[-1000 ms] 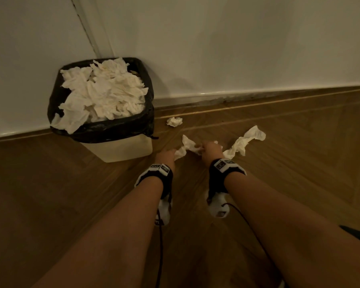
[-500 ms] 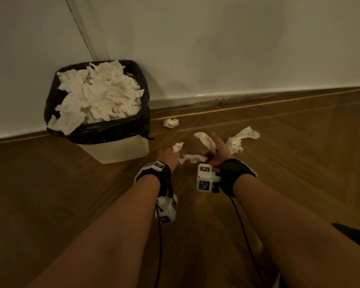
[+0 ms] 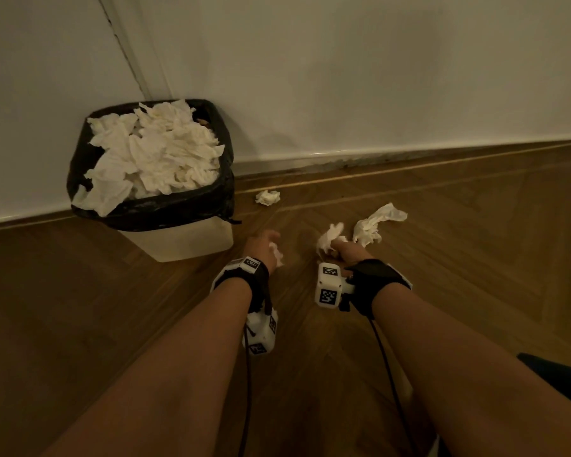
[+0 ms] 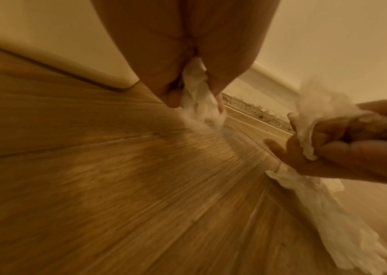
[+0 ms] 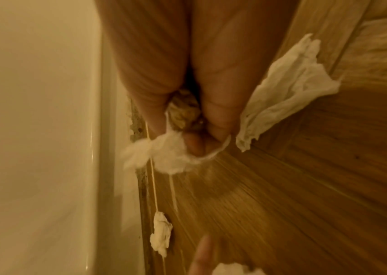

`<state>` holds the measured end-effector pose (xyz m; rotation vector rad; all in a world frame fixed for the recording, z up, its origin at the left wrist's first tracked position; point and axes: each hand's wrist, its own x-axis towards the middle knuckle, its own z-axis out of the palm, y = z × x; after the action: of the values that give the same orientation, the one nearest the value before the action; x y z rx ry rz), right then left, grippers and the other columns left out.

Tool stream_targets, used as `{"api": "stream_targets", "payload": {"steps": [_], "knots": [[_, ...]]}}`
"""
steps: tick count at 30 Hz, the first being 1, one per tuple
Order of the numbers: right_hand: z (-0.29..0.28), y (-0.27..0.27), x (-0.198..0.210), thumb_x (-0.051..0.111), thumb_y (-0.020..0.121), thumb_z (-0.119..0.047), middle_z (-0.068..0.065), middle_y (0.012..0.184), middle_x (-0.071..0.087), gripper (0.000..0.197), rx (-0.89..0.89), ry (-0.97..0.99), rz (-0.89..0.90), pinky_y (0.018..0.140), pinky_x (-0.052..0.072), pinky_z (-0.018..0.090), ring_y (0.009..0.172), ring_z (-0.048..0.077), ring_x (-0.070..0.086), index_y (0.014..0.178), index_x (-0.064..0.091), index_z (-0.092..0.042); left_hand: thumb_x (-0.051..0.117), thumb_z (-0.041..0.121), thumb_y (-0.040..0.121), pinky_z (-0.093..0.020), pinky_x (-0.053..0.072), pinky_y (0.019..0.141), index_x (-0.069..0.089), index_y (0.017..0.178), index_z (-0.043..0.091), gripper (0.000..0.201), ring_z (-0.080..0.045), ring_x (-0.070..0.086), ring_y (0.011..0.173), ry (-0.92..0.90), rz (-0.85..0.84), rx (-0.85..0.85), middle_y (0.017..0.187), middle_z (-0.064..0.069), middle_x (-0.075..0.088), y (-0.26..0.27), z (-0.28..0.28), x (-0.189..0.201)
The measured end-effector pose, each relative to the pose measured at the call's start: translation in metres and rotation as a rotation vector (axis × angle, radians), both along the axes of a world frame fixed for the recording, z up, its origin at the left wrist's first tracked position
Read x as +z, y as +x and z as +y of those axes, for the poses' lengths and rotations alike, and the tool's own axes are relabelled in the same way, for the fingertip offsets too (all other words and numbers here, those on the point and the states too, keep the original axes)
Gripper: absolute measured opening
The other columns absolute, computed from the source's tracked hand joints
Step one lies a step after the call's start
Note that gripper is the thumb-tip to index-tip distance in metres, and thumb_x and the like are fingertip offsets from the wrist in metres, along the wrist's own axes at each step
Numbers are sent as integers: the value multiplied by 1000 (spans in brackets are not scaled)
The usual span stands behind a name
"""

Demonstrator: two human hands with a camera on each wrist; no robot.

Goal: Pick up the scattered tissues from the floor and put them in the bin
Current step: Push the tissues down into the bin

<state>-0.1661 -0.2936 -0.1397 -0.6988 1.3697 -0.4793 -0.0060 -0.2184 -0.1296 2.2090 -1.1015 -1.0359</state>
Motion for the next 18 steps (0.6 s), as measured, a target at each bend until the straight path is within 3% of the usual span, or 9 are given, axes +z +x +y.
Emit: {"api": "stream_targets", "payload": {"steps": [3,5,8,9,11,14,16,18], "knots": [[4,-1,-2,44,98,-12,0,87,48,3,-54,46,-37,58,54,19,73,11,55,101,45,-11,41,5,94,-31,42,86,40,136,17,44,-30,54,112,11,18,6,125,-13,54,2,1,-3],[7,0,0,42,99,-15,2,87,50,8,-82,57,-62,52,54,17,72,12,57,92,43,-15,40,3,94,-30,44,82,42,134,18,43,-29,55,106,12,100,49,121,-12,53,1,0,-4],[9,0,4,37,100,-23,-1,75,47,26,23,42,91,34,43,12,61,11,49,75,43,-19,37,-3,94,-36,53,70,51,123,14,37,-27,60,85,-23,201,110,106,-10,52,0,0,-2],[9,0,5,37,100,-22,-1,73,45,28,33,35,101,32,41,13,59,11,46,73,42,-19,39,-3,93,-34,52,68,52,120,15,35,-25,59,85,-15,169,83,104,-9,52,0,0,-2],[7,0,5,35,99,-18,0,68,43,29,10,49,73,30,38,15,52,11,44,71,41,-17,42,0,93,-30,46,75,55,117,15,31,-27,58,97,-5,62,38,110,-12,57,2,0,-1],[7,-1,12,37,91,-13,1,61,38,26,-193,199,-172,30,31,16,35,11,35,66,45,-13,39,6,96,-30,42,83,55,117,13,28,-31,54,110,21,42,38,122,-14,56,2,-4,3],[6,-4,16,40,90,-27,2,66,40,28,-239,210,-216,33,32,15,44,14,33,66,46,-14,41,20,98,-31,41,88,54,120,12,27,-30,52,114,56,55,25,126,-13,54,0,-7,7],[6,-8,20,48,89,-45,2,69,44,33,-243,159,-135,38,31,16,50,13,32,74,48,-15,47,33,96,-30,39,88,52,121,11,34,-29,51,115,52,34,-16,126,-11,54,-2,-9,10]]}}
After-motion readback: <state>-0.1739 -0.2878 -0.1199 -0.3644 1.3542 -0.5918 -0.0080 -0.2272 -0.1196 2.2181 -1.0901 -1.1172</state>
